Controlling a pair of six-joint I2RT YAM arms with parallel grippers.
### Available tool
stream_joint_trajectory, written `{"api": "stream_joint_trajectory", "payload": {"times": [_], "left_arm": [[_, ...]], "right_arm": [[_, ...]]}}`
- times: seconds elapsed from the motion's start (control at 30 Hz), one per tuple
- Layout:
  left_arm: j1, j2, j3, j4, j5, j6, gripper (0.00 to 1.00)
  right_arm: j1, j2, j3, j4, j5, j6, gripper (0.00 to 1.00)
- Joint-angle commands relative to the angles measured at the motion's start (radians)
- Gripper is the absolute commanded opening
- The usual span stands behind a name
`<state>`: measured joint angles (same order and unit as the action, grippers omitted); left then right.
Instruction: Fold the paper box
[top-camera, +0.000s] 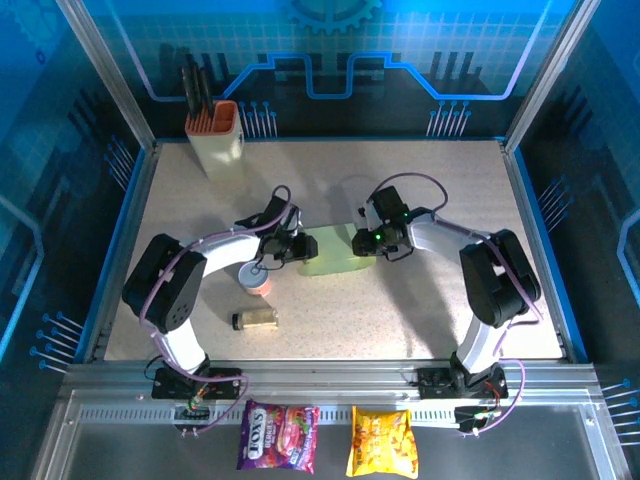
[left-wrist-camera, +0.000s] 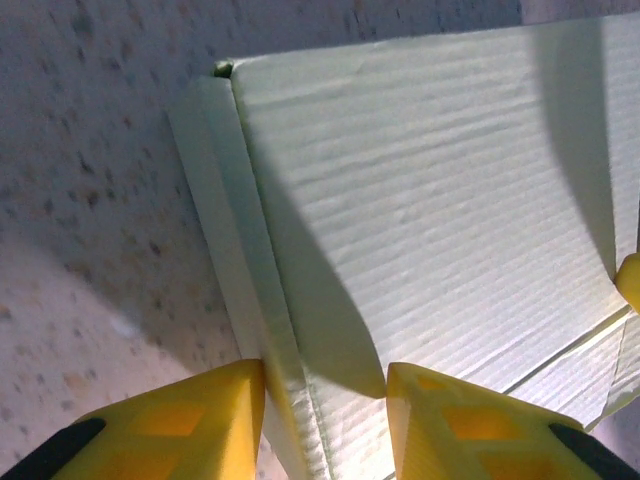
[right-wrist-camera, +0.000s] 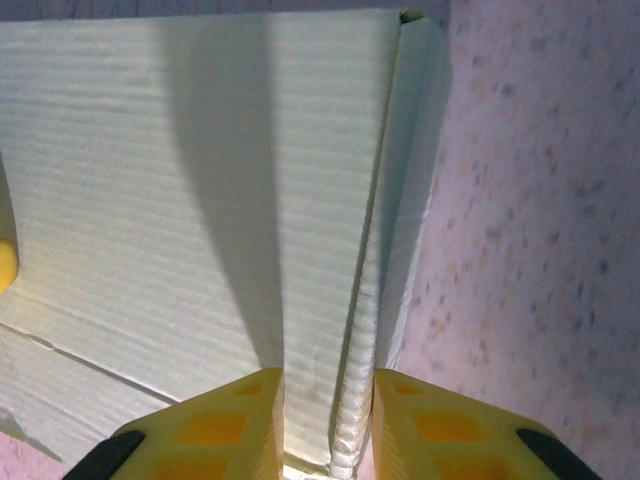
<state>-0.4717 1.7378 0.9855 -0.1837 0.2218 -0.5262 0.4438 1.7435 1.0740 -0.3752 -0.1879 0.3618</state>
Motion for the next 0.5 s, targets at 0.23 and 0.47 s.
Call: {"api": "stream_joint_trajectory", "payload": {"times": [0.23, 0.47], "left_arm": [[-0.119, -0.137, -0.161, -0.033, 0.052, -0.075, 0.40], [-0.104, -0.216, -0.157, -0.121, -0.052, 0.014, 0.48]], "right_arm": [[0.084, -0.162, -0.144, -0.115, 0.016, -0.003, 0.25], [0.082, -0.195, -0.119, -0.142, 0.076, -0.035, 0.40]]}}
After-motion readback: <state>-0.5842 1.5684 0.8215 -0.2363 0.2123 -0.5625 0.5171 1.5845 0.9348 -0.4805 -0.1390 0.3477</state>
